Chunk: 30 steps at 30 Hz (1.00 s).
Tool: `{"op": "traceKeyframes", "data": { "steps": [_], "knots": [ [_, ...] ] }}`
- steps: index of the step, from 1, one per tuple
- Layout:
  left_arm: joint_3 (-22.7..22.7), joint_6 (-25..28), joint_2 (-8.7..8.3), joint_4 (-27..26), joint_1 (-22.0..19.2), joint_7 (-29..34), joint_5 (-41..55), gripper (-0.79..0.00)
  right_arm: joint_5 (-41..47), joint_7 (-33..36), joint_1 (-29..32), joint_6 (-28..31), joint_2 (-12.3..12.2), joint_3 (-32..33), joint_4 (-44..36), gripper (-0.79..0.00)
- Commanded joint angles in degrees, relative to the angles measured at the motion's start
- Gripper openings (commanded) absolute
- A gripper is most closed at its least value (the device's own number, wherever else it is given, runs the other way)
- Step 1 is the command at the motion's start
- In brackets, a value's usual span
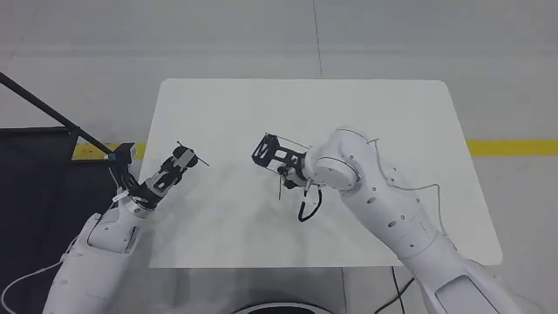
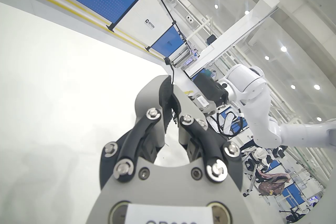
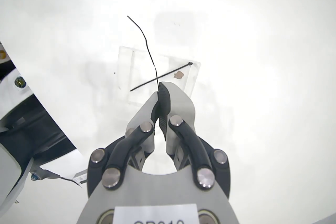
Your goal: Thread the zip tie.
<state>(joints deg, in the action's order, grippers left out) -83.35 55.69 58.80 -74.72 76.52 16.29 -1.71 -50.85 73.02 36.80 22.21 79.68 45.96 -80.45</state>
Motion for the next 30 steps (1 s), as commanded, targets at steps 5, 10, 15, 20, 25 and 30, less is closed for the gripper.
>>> {"op": "traceKeyframes", "data": {
  "steps": [5,10,15,20,25,30],
  "knots": [
    [0.1,-0.7,0.03,-0.6,0.1,0.0,-0.2,-0.785,3.5,-5.6,2.8,2.6,-1.0,3.6,-1.3,-0.785],
    [0.3,-1.0,-0.06,-2.7,0.9,1.8,-2.2,-0.785,5.3,-7.5,5.2,8.0,-2.1,6.1,-3.1,-0.785],
    [1.0,-0.6,0.02,-4.8,1.1,2.7,-4.7,-0.785,5.5,-9.2,8.7,10.4,-3.3,8.3,-7.8,-0.785],
    [0.9,1.3,-0.03,-8.1,0.8,3.5,-13.4,-0.785,7.9,-9.7,13.3,10.9,-4.5,11.2,-13.7,-0.785],
    [0.9,1.1,0.02,-8.6,0.9,3.1,-14.5,-0.785,9.5,-7.2,18.0,8.8,-5.8,13.8,-19.8,-0.785],
    [0.9,1.1,0.02,-8.6,0.9,3.1,-14.5,-0.785,9.5,-7.2,18.0,8.8,-5.8,13.8,-19.8,-0.785]
  ]
}}
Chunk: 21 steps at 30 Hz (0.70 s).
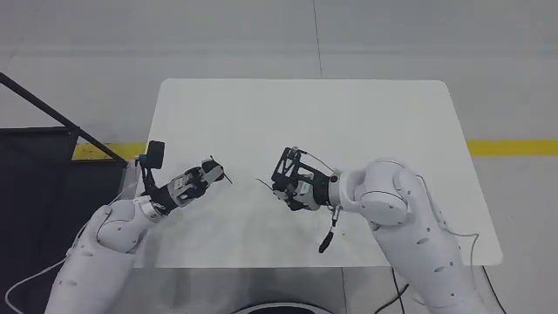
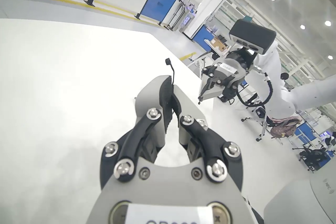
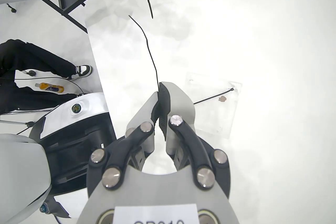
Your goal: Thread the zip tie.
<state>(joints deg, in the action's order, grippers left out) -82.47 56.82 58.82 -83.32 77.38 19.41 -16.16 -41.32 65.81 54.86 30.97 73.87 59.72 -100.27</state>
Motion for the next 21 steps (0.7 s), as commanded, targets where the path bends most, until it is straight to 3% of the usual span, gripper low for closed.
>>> {"op": "traceKeyframes", "data": {
  "steps": [1,7,13,17,21],
  "knots": [
    [0.0,0.0,0.00,0.0,0.0,0.0,0.0,-0.785,0.0,0.0,0.0,0.0,0.0,0.0,0.0,-0.785],
    [0.0,0.0,0.00,0.0,0.0,0.0,0.0,-0.785,0.0,0.0,0.0,0.0,0.0,0.0,0.0,-0.785],
    [2.1,-7.8,0.68,-2.7,-3.3,-2.5,-9.9,-0.785,0.5,-1.7,0.3,-0.1,0.0,-0.3,0.2,-0.785],
    [3.7,-7.6,1.18,-2.4,-5.4,-6.6,-18.9,-0.785,5.2,1.3,-1.3,0.0,-0.2,-0.6,2.4,-0.785],
    [4.9,-3.9,1.48,-1.5,-7.4,-11.0,-27.6,-0.785,13.1,8.0,-4.0,-1.5,-0.5,-0.6,5.3,-0.785]
  ]
}}
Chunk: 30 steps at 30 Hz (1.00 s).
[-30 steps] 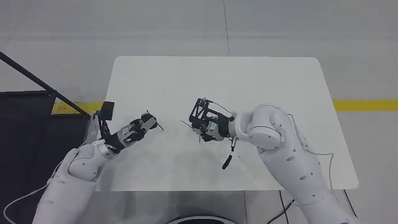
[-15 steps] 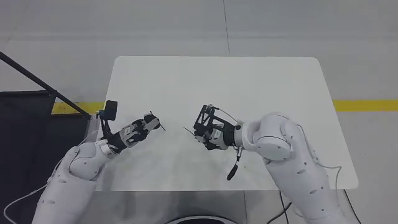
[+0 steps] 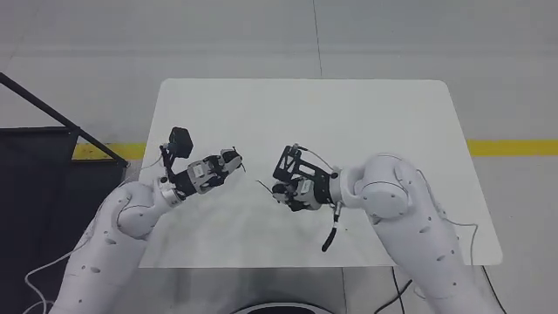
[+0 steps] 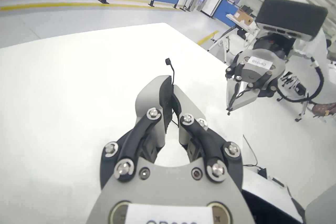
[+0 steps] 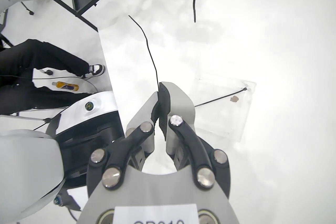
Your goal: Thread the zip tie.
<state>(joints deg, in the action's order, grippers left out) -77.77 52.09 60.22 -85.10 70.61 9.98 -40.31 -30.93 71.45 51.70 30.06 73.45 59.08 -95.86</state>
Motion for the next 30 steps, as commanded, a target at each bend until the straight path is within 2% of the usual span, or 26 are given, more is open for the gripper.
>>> {"op": "traceKeyframes", "data": {
  "steps": [1,7,9,11,24,27,30],
  "knots": [
    [0.5,1.3,0.15,0.5,-1.1,-2.8,-5.8,-0.785,4.3,4.0,-1.6,-1.6,-0.2,0.2,1.6,-0.785],
    [2.2,3.8,0.59,1.6,-3.3,-10.4,-16.8,-0.785,12.6,10.1,-5.0,-7.3,-0.8,-0.1,3.6,-0.785],
    [2.4,3.8,0.68,1.4,-3.5,-13.2,-20.1,-0.785,15.9,12.5,-6.6,-9.7,-1.1,-0.3,5.0,-0.785],
    [2.4,1.6,0.78,1.4,-3.1,-16.0,-23.1,-0.785,18.6,13.6,-7.6,-10.8,-1.4,-0.1,6.2,-0.785],
    [2.7,1.0,0.84,1.3,-2.8,-16.1,-23.4,-0.785,18.9,13.7,-7.7,-10.9,-1.4,-0.1,6.3,-0.785],
    [3.3,2.2,0.83,0.4,-3.1,-15.4,-23.6,-0.785,18.8,13.2,-7.2,-11.3,-1.4,-0.9,6.1,-0.785],
    [3.8,4.8,0.71,-0.4,-3.8,-16.7,-26.6,-0.785,21.6,14.6,-9.1,-14.9,-1.1,-2.6,8.6,-0.785]
  ]
}}
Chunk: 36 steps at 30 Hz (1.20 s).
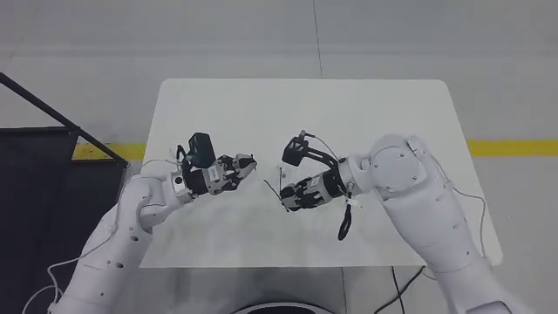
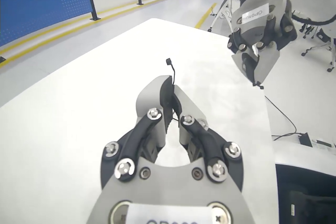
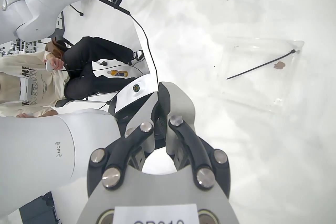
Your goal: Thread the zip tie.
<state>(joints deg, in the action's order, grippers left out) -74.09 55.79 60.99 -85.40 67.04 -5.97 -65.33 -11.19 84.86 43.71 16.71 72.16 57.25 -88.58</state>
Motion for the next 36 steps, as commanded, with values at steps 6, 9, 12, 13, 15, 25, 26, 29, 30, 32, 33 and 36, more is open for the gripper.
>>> {"op": "traceKeyframes", "data": {
  "steps": [6,9,12,13,15,25,26,29,30,32,33,36],
  "knots": [
    [1.6,1.8,-0.20,-0.2,-1.8,-6.1,-11.3,-0.785,10.1,3.1,-7.6,-7.2,1.1,-4.8,9.8,-0.785],
    [2.2,0.8,-0.26,-0.1,-2.0,-9.7,-15.3,-0.785,14.3,3.1,-10.1,-8.4,1.2,-6.6,13.5,-0.785],
    [2.4,-0.3,-0.30,0.6,-1.8,-12.7,-17.3,-0.785,18.1,3.1,-11.9,-8.0,1.0,-8.2,16.0,-0.785],
    [2.4,-0.3,-0.30,0.6,-1.8,-12.7,-17.3,-0.785,18.9,3.1,-12.3,-8.2,0.9,-8.4,16.8,-0.785],
    [2.4,-0.3,-0.30,0.6,-1.8,-12.7,-17.3,-0.785,19.4,3.1,-12.9,-8.0,0.7,-8.4,17.3,-0.785],
    [2.5,-2.8,-0.31,-0.8,-1.1,-11.1,-17.2,-0.785,19.1,2.1,-12.1,-8.6,0.6,-8.7,16.6,-0.785],
    [2.4,-3.0,-0.33,-0.9,-1.1,-11.0,-17.1,-0.785,18.9,2.3,-12.0,-9.2,0.6,-8.7,16.6,-0.785],
    [2.2,-4.3,-0.39,-1.0,-1.2,-10.9,-17.6,-0.785,19.0,3.1,-12.5,-10.5,0.5,-9.5,16.9,-0.785],
    [2.3,-4.6,-0.39,-1.1,-1.2,-10.8,-17.8,-0.785,19.1,3.1,-12.7,-10.7,0.5,-9.7,17.0,-0.785],
    [2.4,-5.2,-0.41,-1.2,-1.2,-10.8,-18.2,-0.785,19.3,3.1,-12.8,-10.6,0.5,-10.0,17.3,-0.785],
    [2.4,-5.5,-0.45,-1.4,-1.3,-10.7,-18.8,-0.785,19.6,3.1,-12.9,-10.5,0.4,-10.1,17.6,-0.785],
    [2.5,-6.5,-0.59,-2.0,-1.1,-11.4,-20.9,-0.785,20.5,3.1,-12.9,-10.3,0.3,-10.2,18.4,-0.785]
  ]
}}
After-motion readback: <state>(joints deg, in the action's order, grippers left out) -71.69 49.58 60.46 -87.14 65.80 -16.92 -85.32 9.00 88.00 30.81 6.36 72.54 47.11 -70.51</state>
